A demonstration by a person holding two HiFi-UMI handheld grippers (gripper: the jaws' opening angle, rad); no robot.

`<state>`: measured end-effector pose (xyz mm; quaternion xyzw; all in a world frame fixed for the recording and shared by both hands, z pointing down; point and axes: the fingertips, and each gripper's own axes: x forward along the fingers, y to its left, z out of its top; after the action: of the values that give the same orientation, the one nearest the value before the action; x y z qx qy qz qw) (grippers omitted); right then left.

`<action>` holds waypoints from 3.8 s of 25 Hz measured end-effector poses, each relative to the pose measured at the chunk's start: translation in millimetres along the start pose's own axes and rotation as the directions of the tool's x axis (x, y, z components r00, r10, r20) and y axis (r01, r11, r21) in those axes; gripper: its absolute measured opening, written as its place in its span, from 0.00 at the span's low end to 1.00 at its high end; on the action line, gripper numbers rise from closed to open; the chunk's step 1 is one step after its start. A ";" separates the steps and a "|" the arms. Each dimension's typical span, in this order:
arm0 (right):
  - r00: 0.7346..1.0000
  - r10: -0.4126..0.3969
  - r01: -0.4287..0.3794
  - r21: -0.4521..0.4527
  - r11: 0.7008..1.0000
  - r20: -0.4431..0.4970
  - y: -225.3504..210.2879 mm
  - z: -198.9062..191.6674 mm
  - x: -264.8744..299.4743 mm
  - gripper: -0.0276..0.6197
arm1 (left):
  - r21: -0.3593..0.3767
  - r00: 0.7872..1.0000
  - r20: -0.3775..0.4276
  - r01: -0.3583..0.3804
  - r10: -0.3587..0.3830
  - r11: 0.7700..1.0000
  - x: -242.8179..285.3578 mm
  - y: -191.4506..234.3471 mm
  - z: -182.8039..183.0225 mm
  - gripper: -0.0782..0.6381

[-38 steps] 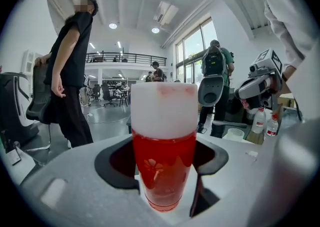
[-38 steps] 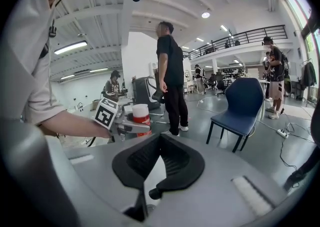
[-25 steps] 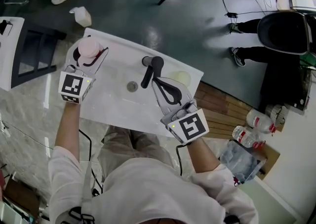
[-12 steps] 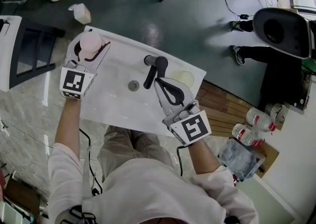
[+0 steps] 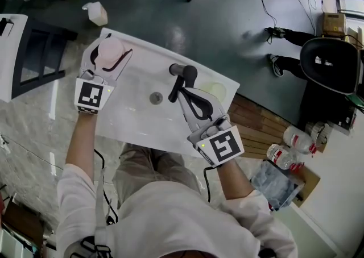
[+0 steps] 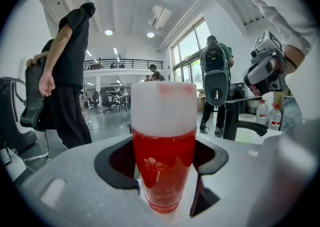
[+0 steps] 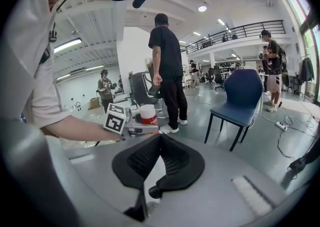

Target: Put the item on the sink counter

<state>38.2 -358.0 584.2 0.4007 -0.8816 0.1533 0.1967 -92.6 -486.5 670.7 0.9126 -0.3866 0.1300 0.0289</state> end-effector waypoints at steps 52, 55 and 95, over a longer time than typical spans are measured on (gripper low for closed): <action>0.968 0.083 -0.040 -0.179 0.983 0.236 72.4 127.0 -112.2 0.05 | -0.019 0.992 0.122 -0.040 0.042 0.999 -192.0 -77.8 211.4 0.33; 0.964 0.102 -0.052 -0.202 0.978 0.246 86.3 135.7 -119.6 0.05 | -0.016 0.989 0.138 -0.047 0.049 0.999 -217.1 -88.3 226.6 0.23; 0.953 0.156 -0.089 -0.250 0.964 0.260 139.5 137.2 -155.3 0.05 | -0.005 0.985 0.169 -0.042 0.042 0.999 -304.7 -147.5 253.5 0.12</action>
<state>-6.1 -228.3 375.4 0.3362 -0.9357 0.0021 0.1074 -136.3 -209.5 354.1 0.9119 -0.4071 0.0525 -0.0063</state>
